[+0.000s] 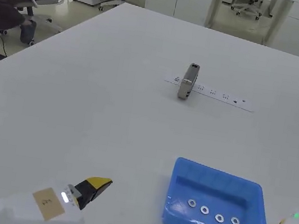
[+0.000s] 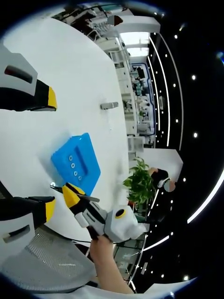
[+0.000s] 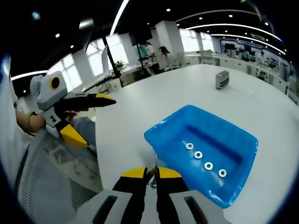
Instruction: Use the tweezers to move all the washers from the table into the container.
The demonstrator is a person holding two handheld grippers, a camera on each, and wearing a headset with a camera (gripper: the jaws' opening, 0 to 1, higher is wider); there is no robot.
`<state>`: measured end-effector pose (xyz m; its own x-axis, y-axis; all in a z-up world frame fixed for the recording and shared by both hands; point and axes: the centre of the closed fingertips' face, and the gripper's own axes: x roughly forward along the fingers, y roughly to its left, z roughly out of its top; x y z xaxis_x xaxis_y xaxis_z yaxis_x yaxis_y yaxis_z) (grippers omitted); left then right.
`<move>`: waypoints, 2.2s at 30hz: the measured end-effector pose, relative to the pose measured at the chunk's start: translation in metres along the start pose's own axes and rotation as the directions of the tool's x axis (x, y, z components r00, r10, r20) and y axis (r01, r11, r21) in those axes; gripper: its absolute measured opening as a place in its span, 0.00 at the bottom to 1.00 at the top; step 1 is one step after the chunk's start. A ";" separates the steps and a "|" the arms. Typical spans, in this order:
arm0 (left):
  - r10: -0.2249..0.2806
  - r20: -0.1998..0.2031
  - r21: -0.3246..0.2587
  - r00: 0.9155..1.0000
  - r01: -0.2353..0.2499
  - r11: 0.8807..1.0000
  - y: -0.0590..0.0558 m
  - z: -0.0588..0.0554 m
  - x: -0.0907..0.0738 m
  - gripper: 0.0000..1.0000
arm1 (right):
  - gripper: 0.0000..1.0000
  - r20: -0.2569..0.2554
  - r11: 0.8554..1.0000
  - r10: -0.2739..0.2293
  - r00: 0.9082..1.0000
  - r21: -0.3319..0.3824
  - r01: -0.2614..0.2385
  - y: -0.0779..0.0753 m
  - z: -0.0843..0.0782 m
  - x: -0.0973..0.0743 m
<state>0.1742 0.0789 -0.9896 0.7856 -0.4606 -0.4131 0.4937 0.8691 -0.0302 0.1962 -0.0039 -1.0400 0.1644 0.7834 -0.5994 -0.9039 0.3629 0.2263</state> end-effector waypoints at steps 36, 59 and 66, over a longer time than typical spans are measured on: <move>0.003 0.001 0.003 1.000 -0.003 1.000 0.001 0.000 0.000 0.75 | 0.04 -0.049 0.985 -0.046 0.998 -0.171 0.037 0.003 -0.005 0.000; 0.002 -0.004 0.002 1.000 -0.002 1.000 0.001 -0.001 0.000 0.75 | 0.03 -0.033 0.982 -0.052 0.998 -0.181 0.045 0.005 -0.005 0.006; -0.005 -0.014 0.009 1.000 0.005 1.000 -0.001 -0.002 0.001 0.75 | 0.03 -0.035 0.982 -0.047 0.998 -0.183 0.040 0.005 -0.003 0.007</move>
<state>0.1733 0.0782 -0.9919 0.7777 -0.4625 -0.4258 0.5014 0.8649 -0.0238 0.1914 0.0020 -1.0452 0.1929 0.7472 -0.6360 -0.9536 0.2955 0.0580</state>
